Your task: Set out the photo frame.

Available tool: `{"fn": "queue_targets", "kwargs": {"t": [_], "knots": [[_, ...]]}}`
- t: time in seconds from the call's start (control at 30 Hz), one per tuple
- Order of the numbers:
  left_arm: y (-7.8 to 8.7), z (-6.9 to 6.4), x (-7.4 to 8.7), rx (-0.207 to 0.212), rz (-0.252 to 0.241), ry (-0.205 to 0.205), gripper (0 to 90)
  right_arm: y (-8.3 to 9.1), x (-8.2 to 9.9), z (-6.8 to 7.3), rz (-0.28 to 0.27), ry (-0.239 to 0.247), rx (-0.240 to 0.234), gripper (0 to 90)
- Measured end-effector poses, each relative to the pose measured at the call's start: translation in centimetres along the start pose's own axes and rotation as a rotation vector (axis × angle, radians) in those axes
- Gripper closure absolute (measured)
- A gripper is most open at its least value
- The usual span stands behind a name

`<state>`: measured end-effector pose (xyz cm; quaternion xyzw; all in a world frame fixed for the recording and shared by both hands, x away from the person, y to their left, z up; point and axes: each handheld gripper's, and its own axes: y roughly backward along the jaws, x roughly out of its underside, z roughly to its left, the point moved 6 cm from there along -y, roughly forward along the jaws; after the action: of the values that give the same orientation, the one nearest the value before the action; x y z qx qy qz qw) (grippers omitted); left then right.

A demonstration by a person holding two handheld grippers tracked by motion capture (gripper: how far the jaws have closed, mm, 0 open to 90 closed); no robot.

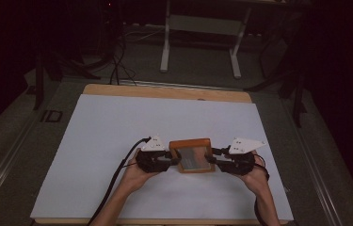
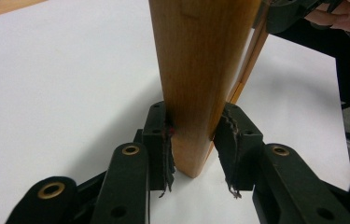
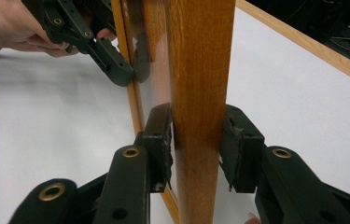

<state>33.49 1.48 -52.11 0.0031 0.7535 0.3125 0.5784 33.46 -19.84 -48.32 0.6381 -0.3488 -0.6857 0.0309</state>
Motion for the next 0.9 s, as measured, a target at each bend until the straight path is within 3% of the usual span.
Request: {"fn": "queue_targets", "kwargs": {"t": [0.43, 0.9], "knots": [[0.1, 0.0, -0.3, -0.015, 0.013, 0.005, 66.7, 0.0, 0.1, -0.1, 0.002, -0.007, 0.007, 66.0], [1.3, -0.2, -1.1, -0.027, -0.023, 0.036, 66.7, 0.1, -0.6, 0.0, -0.034, -0.041, 0.004, 66.0]]}}
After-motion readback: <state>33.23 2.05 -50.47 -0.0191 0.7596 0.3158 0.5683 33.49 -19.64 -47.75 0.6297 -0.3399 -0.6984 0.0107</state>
